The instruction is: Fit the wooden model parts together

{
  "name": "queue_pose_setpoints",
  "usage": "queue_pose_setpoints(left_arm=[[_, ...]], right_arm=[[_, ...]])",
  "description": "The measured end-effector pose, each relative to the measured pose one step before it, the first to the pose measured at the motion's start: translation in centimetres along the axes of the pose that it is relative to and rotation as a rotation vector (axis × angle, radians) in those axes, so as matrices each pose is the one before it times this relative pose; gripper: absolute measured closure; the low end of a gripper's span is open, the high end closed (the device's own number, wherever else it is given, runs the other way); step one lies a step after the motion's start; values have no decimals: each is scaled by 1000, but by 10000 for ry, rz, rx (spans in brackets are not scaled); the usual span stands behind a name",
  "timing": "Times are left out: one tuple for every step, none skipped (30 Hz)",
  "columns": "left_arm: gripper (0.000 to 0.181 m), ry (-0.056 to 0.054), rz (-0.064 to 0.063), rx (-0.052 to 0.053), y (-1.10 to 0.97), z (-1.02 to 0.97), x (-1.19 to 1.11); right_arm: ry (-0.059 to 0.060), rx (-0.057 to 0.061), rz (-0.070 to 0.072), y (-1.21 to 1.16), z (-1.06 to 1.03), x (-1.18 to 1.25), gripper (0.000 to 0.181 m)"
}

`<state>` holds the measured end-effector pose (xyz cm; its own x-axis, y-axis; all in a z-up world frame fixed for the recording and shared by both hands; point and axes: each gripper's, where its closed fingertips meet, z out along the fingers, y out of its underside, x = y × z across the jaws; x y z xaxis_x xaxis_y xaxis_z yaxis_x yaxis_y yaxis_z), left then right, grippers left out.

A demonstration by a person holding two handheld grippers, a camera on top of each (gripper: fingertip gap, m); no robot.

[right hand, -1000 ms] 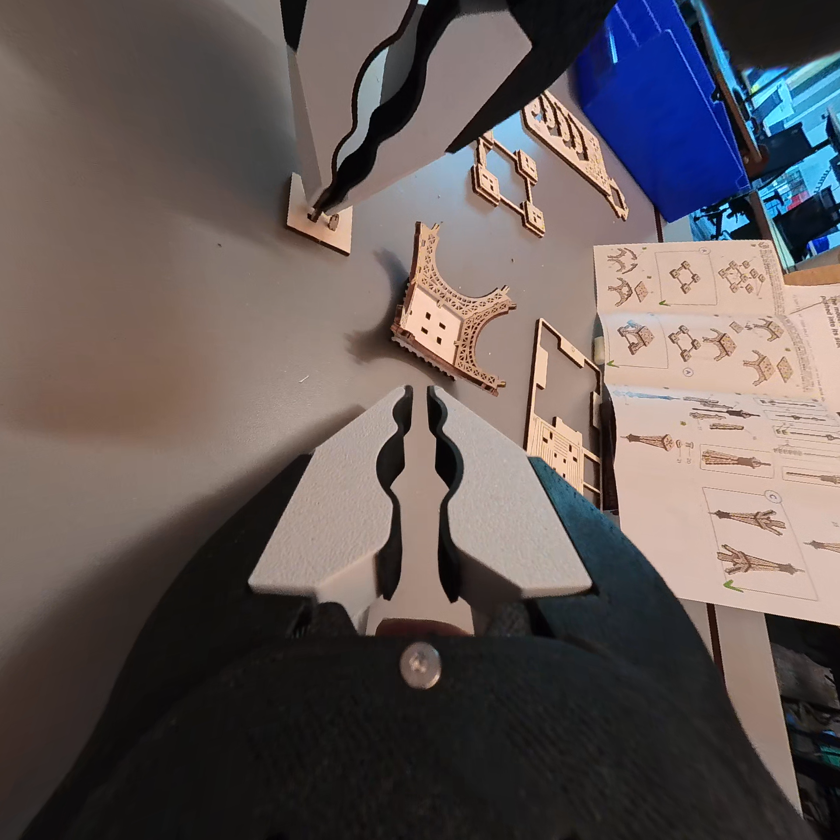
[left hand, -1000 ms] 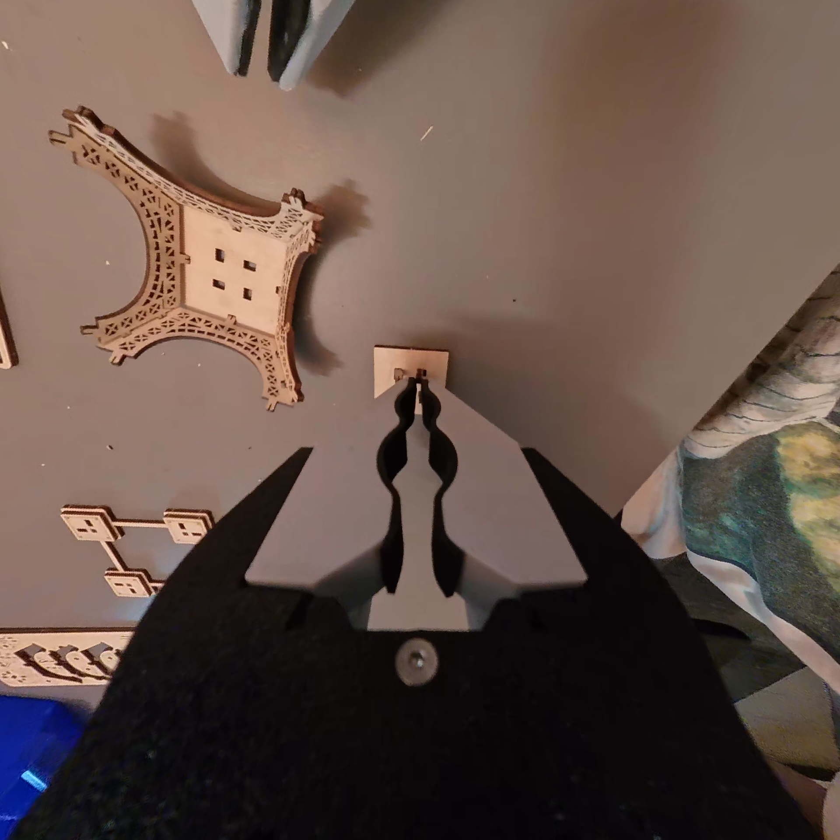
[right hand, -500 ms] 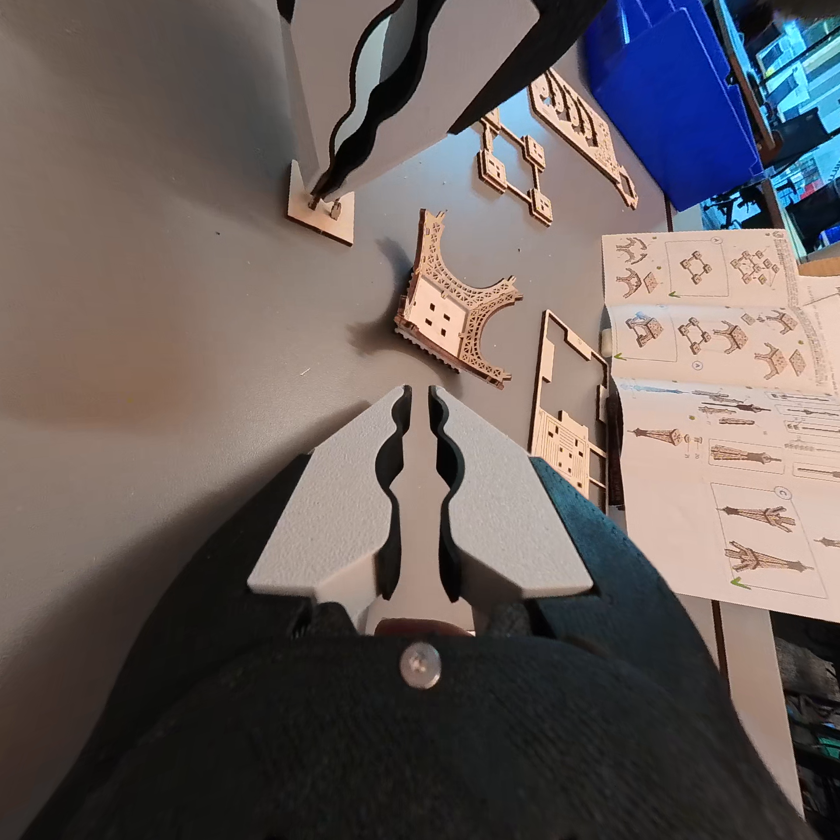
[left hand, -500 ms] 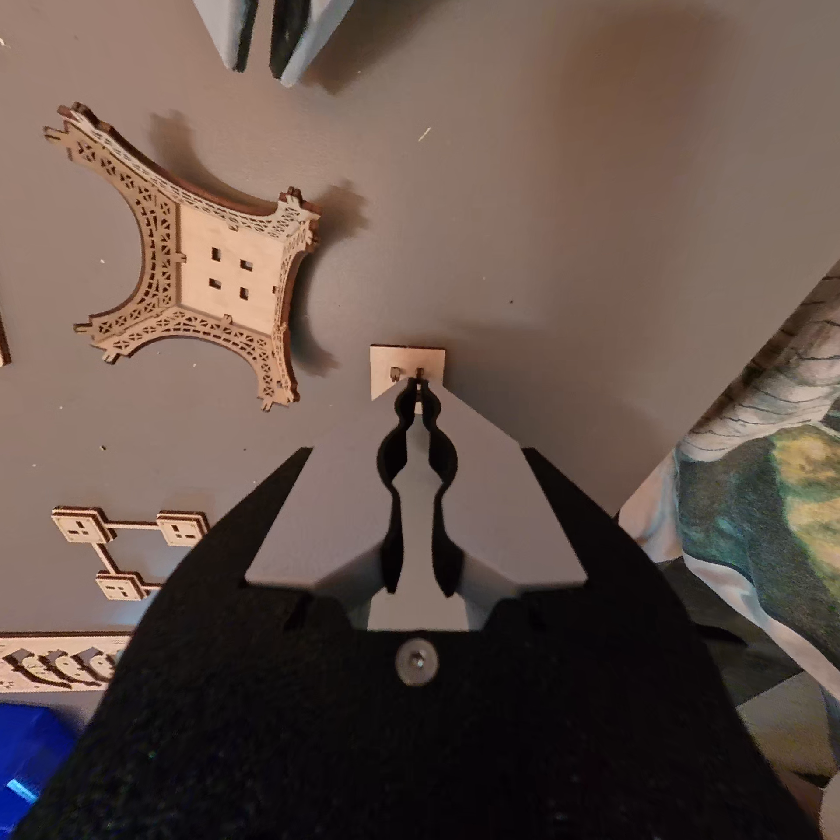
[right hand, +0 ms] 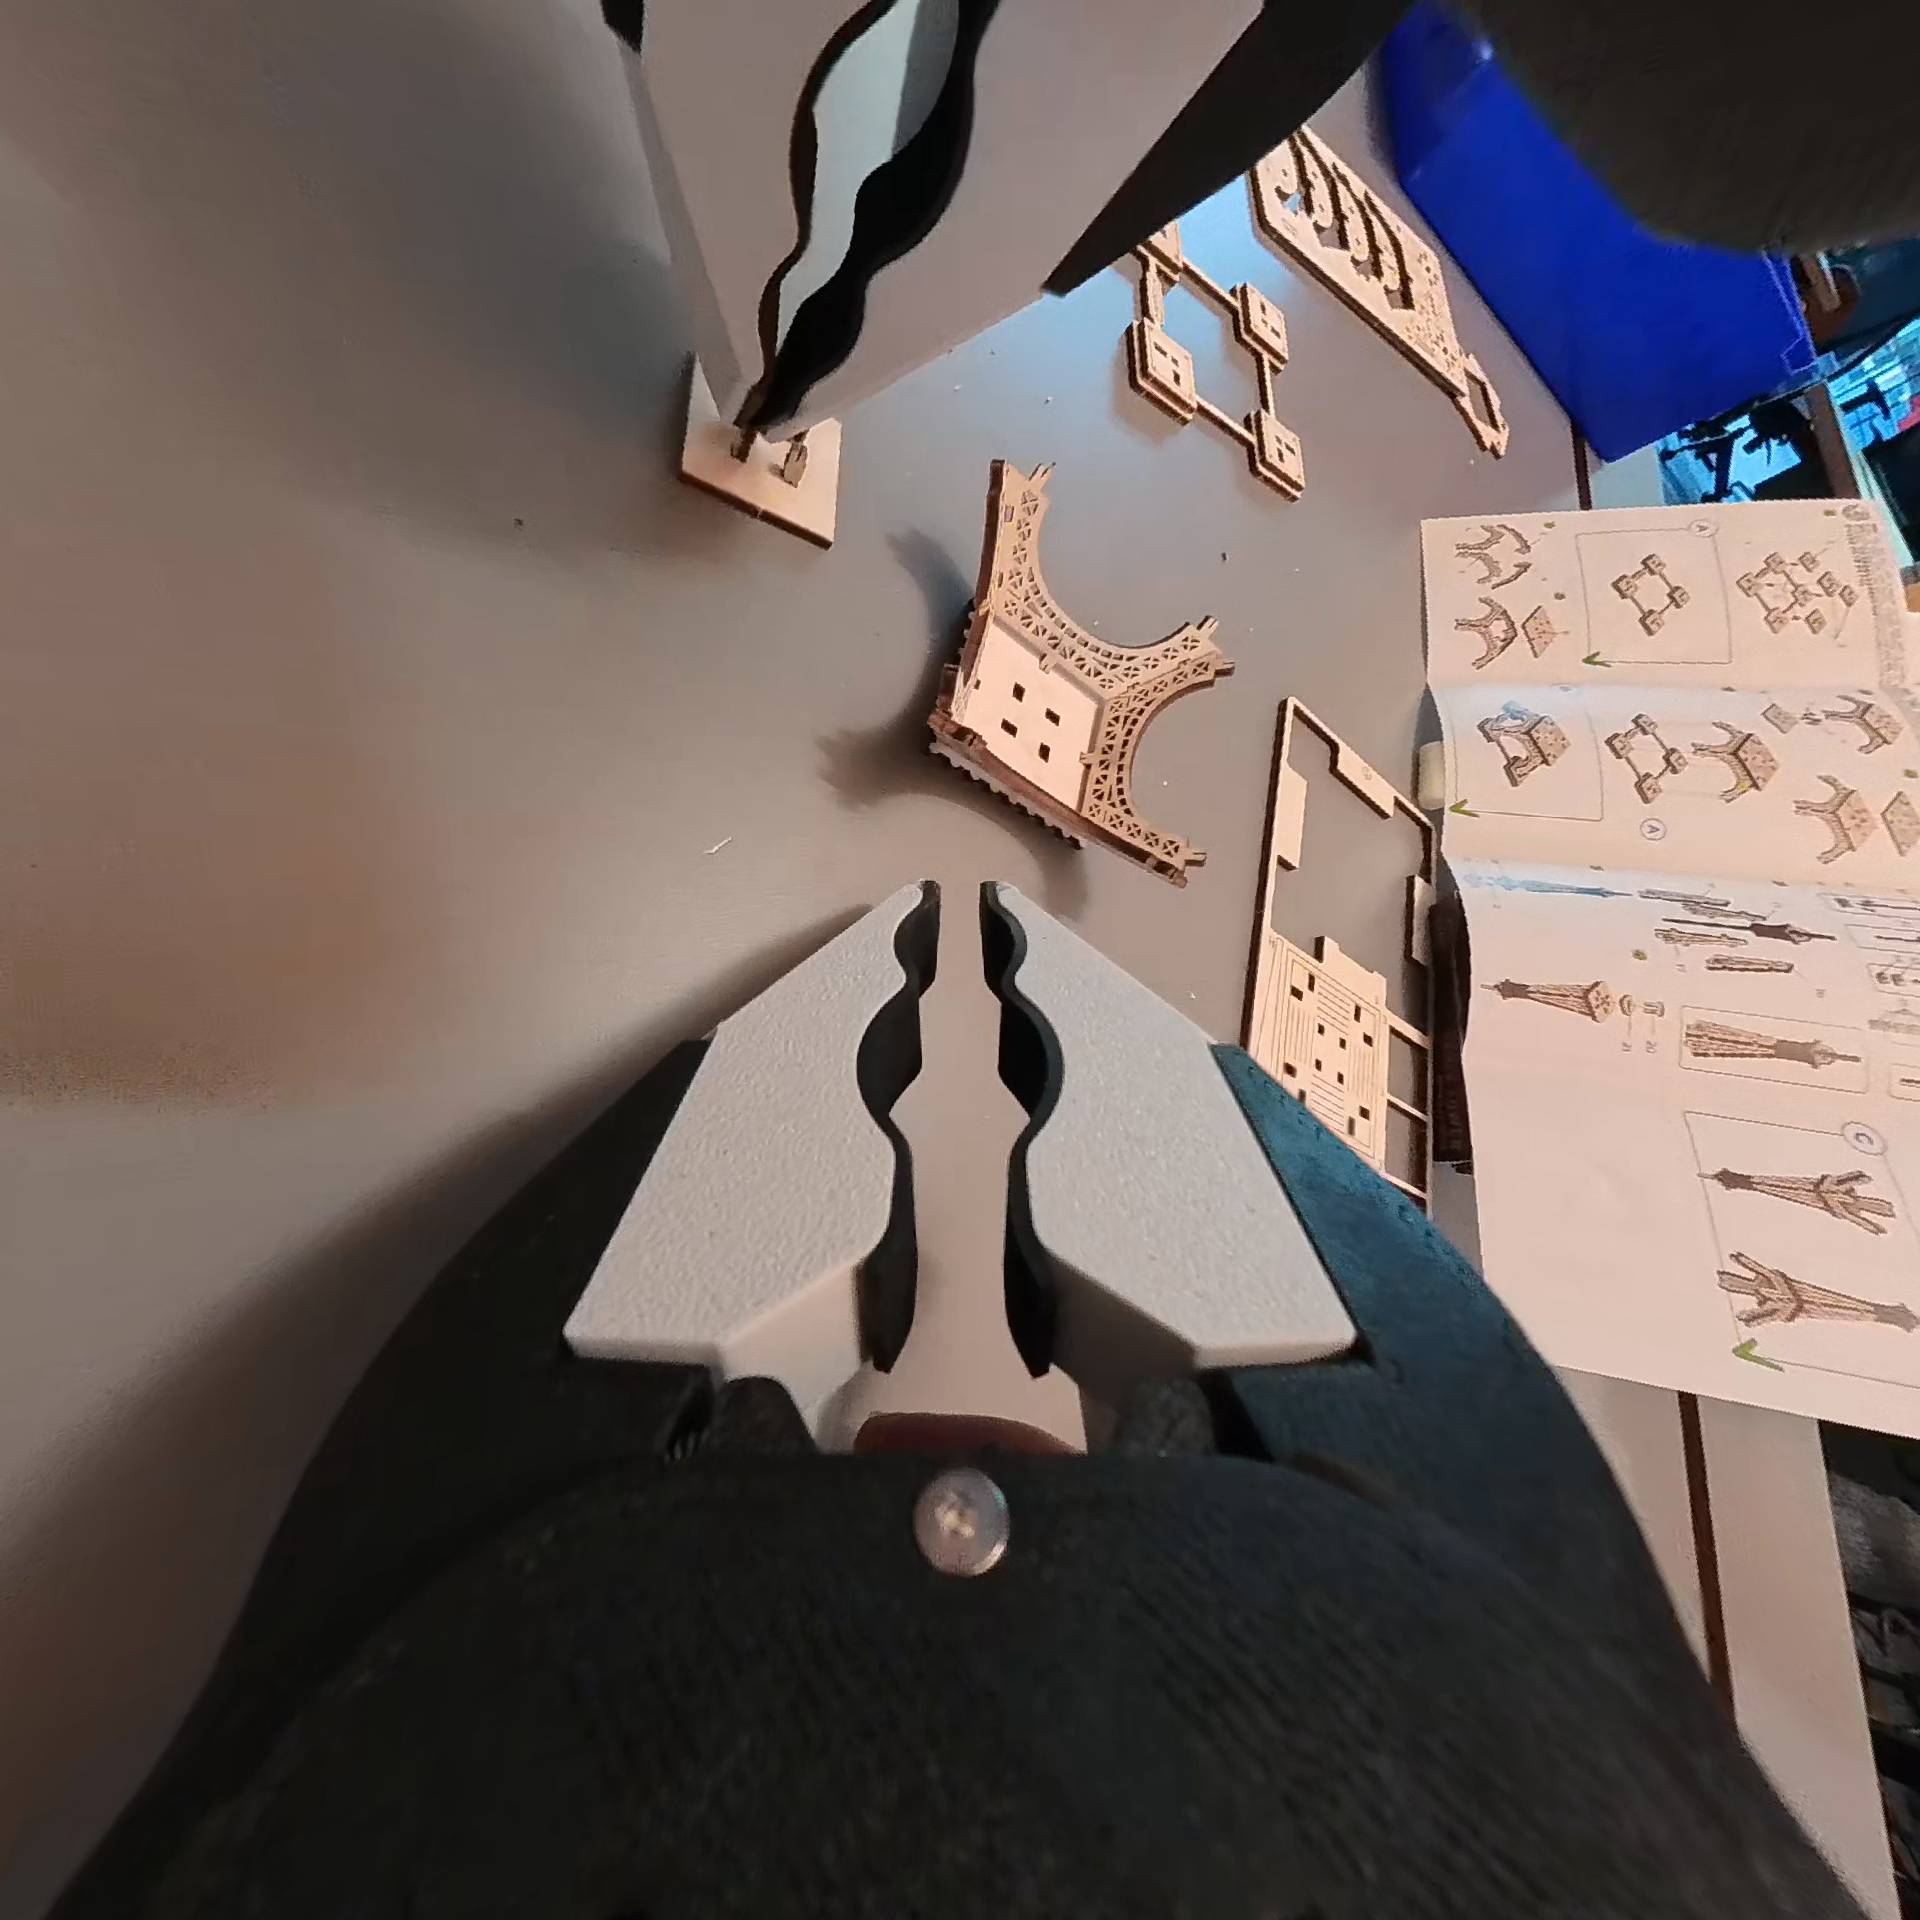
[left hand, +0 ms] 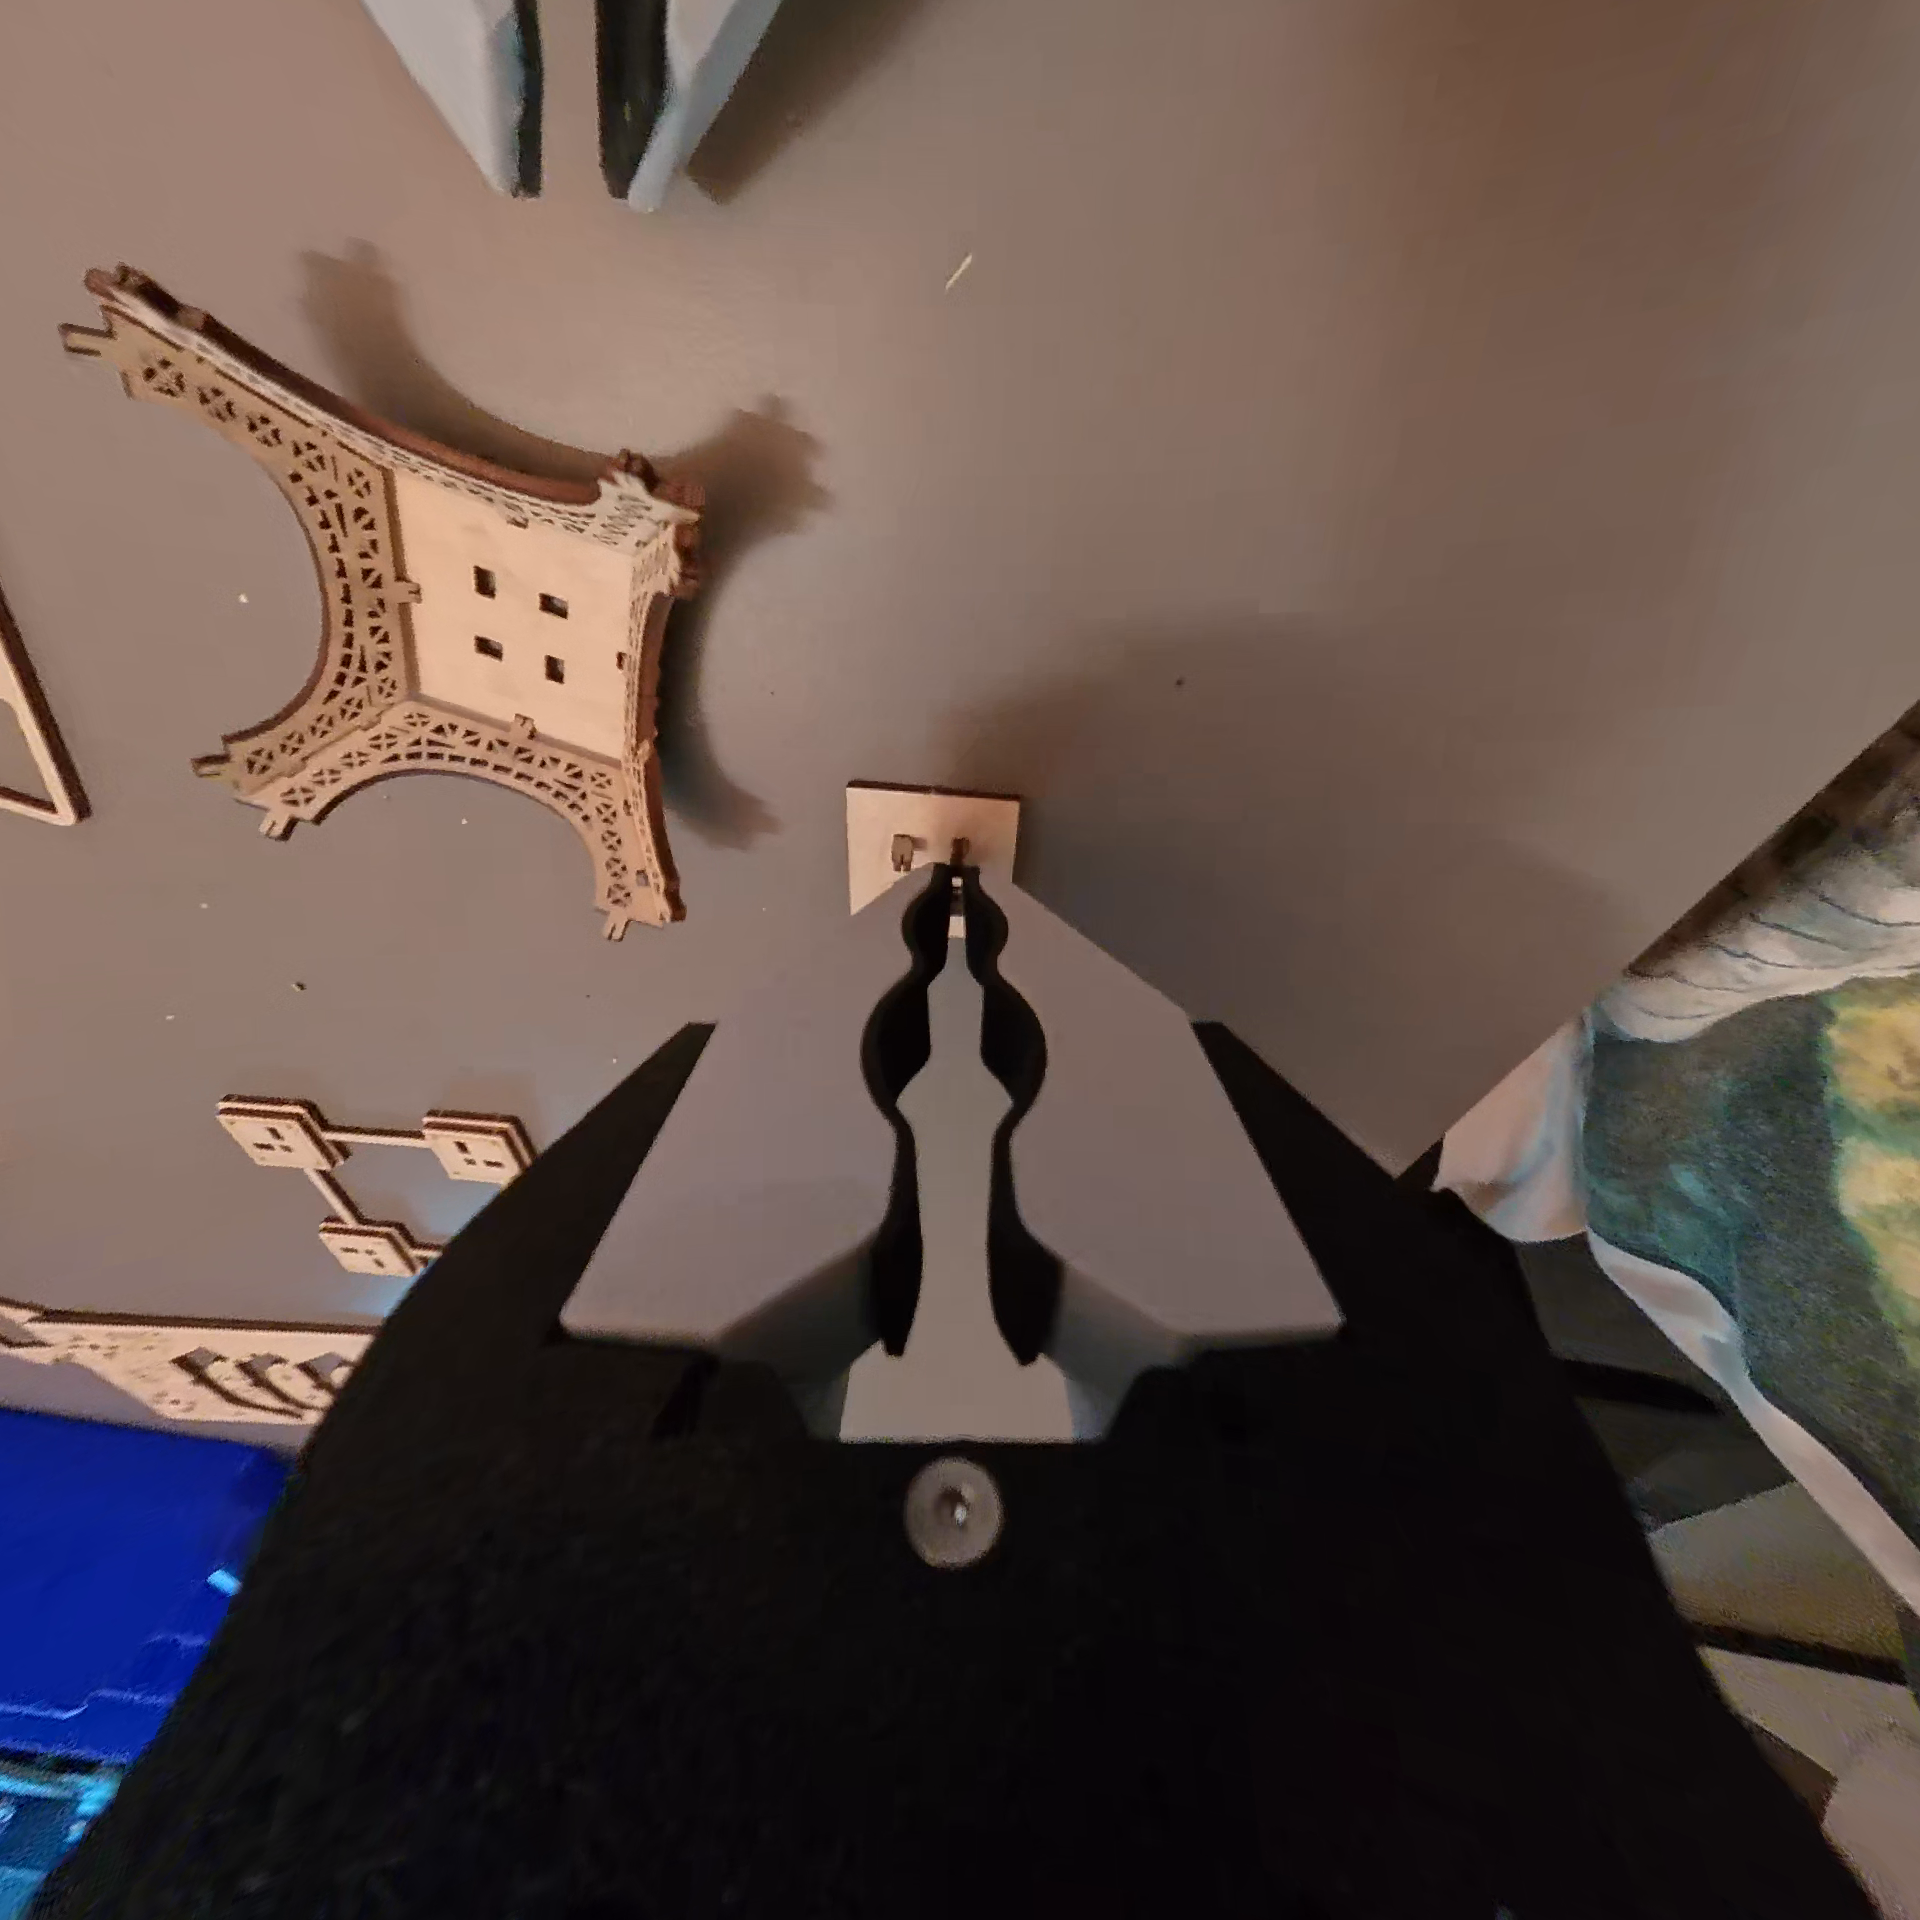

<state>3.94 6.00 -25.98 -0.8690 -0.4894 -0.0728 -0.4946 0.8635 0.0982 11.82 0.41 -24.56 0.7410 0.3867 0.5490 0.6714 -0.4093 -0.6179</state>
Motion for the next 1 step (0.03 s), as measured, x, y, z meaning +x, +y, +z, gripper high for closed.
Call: queue_pose_setpoints(left_arm=[[181, -60, 72, -99, 2, -2, -10]], right_arm=[[2, 4, -2, 12, 5, -11, 176]])
